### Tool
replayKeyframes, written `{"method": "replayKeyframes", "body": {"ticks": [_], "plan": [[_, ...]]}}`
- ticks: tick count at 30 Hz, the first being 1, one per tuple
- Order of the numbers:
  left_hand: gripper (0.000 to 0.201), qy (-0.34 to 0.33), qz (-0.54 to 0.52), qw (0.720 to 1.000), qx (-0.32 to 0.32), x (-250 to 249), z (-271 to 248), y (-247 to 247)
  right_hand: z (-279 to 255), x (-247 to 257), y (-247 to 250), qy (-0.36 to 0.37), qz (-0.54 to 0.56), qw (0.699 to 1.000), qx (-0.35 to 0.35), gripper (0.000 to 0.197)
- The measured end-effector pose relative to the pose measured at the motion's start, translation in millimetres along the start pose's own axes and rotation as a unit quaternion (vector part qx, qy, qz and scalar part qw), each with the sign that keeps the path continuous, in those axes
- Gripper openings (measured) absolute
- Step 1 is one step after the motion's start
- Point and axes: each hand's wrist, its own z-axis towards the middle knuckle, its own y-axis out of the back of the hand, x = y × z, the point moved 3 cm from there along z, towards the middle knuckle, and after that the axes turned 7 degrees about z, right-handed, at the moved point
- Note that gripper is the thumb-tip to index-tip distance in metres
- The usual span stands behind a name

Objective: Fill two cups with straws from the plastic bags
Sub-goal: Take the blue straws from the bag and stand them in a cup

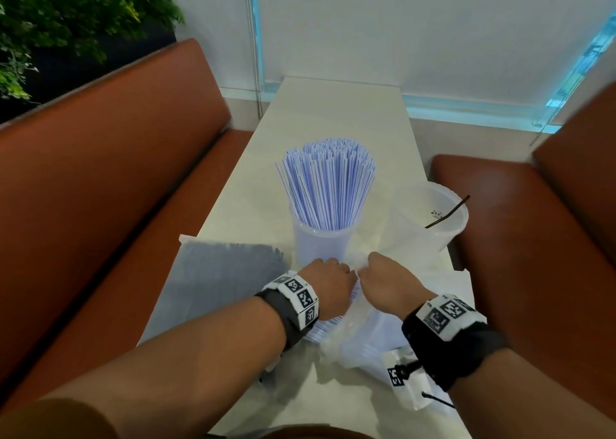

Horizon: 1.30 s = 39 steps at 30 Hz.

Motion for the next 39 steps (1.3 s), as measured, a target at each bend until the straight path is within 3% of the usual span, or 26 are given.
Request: {"method": "replayKeyframes", "body": {"ticks": [6,11,14,18,20,23,25,26,28,30,31,33,37,39], "plan": [[0.029,0.014,-0.015,0.999,0.047,-0.4,5.0,-2.1,-1.2,3.8,2.9,-0.003,0.005,1.000,-0.002,0.019],[0.023,0.024,0.001,1.000,0.002,15.1,-2.6,5.5,-1.5,5.6,2.7,-0.004,-0.006,1.000,-0.018,0.019],[0.014,0.037,0.014,0.999,-0.001,41.9,-18.6,9.4,-1.1,4.0,3.2,-0.008,0.000,0.999,-0.031,0.019],[0.024,0.052,0.021,0.998,-0.006,86.0,-49.0,8.4,-3.1,-0.6,1.7,0.002,0.043,0.997,-0.061,0.031],[0.018,0.073,0.022,0.997,-0.006,109.2,-65.8,5.7,-3.9,-2.2,-0.6,0.019,0.045,0.997,-0.067,0.037],[0.016,0.106,-0.006,0.994,-0.002,141.9,-90.3,1.8,-2.3,-5.5,-5.9,0.007,0.042,0.998,-0.056,0.034],[0.012,0.123,-0.033,0.992,-0.011,157.5,-104.0,0.6,-3.4,-2.6,-3.5,0.029,0.049,0.994,-0.094,0.037],[0.010,0.129,-0.040,0.991,-0.017,161.7,-108.8,0.3,-5.3,1.3,-0.1,0.066,0.072,0.986,-0.136,0.040],[0.011,0.131,-0.047,0.990,-0.038,161.6,-113.4,1.1,-14.2,13.2,9.4,0.122,0.222,0.942,-0.221,0.045],[0.014,0.120,-0.057,0.989,-0.067,149.9,-109.6,4.2,-20.3,26.4,12.5,0.126,0.388,0.885,-0.224,0.049],[0.014,0.109,-0.063,0.989,-0.080,140.3,-105.0,6.8,-22.1,33.1,11.0,0.125,0.427,0.872,-0.203,0.049],[0.015,0.083,-0.069,0.989,-0.099,118.9,-93.4,13.4,-25.9,43.3,9.2,0.129,0.437,0.875,-0.165,0.043],[0.022,0.064,-0.048,0.985,-0.150,92.6,-73.7,28.5,-29.0,39.6,24.3,0.134,0.474,0.838,-0.236,0.039],[0.024,0.049,-0.039,0.982,-0.177,77.3,-64.4,37.4,-26.4,42.5,23.6,0.131,0.460,0.855,-0.200,0.039]]}}
